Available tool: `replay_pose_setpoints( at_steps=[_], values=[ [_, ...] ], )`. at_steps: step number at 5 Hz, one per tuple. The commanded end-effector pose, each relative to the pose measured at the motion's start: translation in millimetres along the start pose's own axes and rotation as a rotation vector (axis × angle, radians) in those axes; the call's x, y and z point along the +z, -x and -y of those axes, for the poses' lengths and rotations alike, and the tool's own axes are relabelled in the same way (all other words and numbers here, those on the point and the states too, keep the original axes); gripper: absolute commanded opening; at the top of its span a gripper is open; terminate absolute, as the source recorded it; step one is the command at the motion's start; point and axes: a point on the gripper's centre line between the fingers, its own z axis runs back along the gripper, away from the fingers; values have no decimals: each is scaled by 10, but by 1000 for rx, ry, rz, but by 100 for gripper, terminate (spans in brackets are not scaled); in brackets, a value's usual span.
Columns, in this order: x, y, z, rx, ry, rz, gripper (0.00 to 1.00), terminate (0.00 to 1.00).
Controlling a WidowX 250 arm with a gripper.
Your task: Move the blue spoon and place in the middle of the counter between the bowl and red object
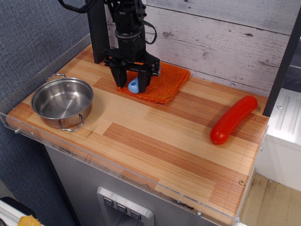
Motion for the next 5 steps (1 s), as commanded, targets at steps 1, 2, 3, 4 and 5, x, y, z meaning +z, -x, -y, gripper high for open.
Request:
replay_pose_setpoints(
  at_steps=[1, 2, 3, 4, 5],
  values=[
    [210, -80, 54, -16, -18, 62, 0, 0],
    [380, -60, 87, -7, -3, 105, 0, 0],
    [698, 36, 234, -18, 7, 184, 0, 0],
    [894, 260, 414, -34, 36, 202, 0, 0],
    [777, 607, 533, -39, 73, 144, 0, 0]
  ],
)
